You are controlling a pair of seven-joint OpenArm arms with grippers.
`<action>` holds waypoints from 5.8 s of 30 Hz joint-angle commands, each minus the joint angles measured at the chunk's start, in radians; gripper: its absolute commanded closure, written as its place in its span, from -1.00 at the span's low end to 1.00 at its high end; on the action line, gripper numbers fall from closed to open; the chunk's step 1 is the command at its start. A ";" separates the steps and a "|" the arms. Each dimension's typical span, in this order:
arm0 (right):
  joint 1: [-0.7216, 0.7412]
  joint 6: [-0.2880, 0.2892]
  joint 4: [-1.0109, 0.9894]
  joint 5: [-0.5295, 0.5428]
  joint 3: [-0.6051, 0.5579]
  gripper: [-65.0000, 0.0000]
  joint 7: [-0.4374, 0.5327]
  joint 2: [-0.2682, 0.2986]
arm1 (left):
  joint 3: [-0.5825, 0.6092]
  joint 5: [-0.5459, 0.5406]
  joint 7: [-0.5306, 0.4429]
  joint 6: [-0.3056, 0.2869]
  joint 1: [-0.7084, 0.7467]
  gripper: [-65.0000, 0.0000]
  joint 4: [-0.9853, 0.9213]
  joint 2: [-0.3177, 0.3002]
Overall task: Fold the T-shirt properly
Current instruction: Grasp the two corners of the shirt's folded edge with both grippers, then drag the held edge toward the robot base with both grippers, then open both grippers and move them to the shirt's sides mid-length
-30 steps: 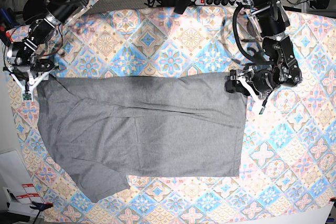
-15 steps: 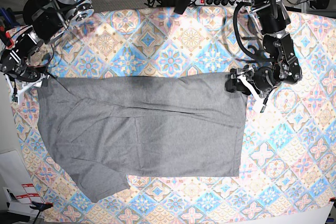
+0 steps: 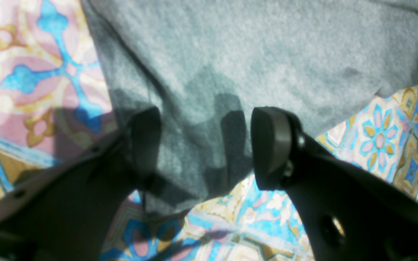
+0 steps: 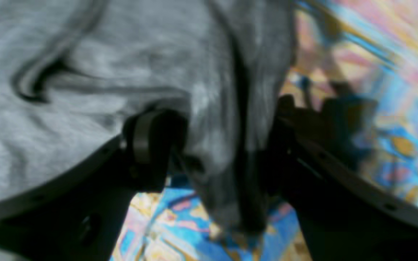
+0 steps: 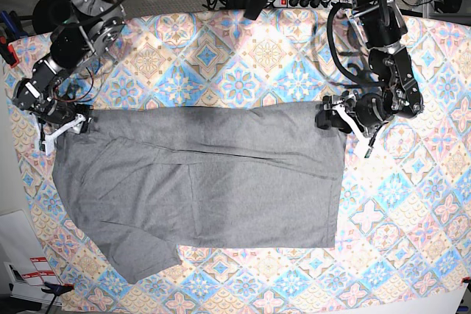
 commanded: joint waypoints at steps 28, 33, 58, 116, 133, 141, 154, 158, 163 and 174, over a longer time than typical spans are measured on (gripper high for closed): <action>-0.021 -0.005 -0.006 -0.075 0.001 0.91 0.029 0.023 | 0.152 0.021 0.020 0.010 -0.028 1.00 0.006 -0.037; -0.061 -0.005 0.058 -0.075 0.001 0.92 0.027 0.021 | 0.152 0.019 0.020 0.010 0.009 1.00 0.011 -0.040; -0.154 -0.005 0.210 -0.092 -0.005 0.91 -0.129 0.003 | 0.129 -0.053 0.078 0.010 0.362 1.00 0.132 -0.105; -0.294 -0.005 0.509 -0.087 -0.089 -0.38 -0.263 -0.002 | 0.071 -0.055 0.068 0.010 0.512 0.54 0.132 -0.206; -0.286 -0.005 0.615 -0.087 -0.094 -0.44 -0.261 -0.004 | -0.026 -0.048 0.069 0.010 0.472 0.53 0.132 -0.209; -0.286 -0.005 0.612 -0.087 -0.096 -0.44 -0.258 -0.004 | -0.030 -0.059 0.069 0.010 0.471 -0.26 0.134 -0.209; -0.286 -0.005 0.612 -0.087 -0.137 -0.44 -0.255 -0.004 | -0.121 -0.061 0.063 0.010 0.546 -0.17 0.384 -0.208; -0.286 -0.005 0.612 -0.087 -0.139 -0.44 -0.253 -0.022 | -0.173 -0.061 0.063 0.010 0.571 -0.15 0.563 -0.157; -0.277 -0.005 0.614 -0.087 -0.139 -0.44 -0.253 -0.031 | -0.219 -0.048 0.068 0.010 0.492 -0.17 0.694 -0.080; -0.220 -0.005 0.621 -0.084 -0.139 -0.43 -0.252 -0.031 | -0.165 0.047 0.197 0.010 -0.022 -0.17 0.574 -0.053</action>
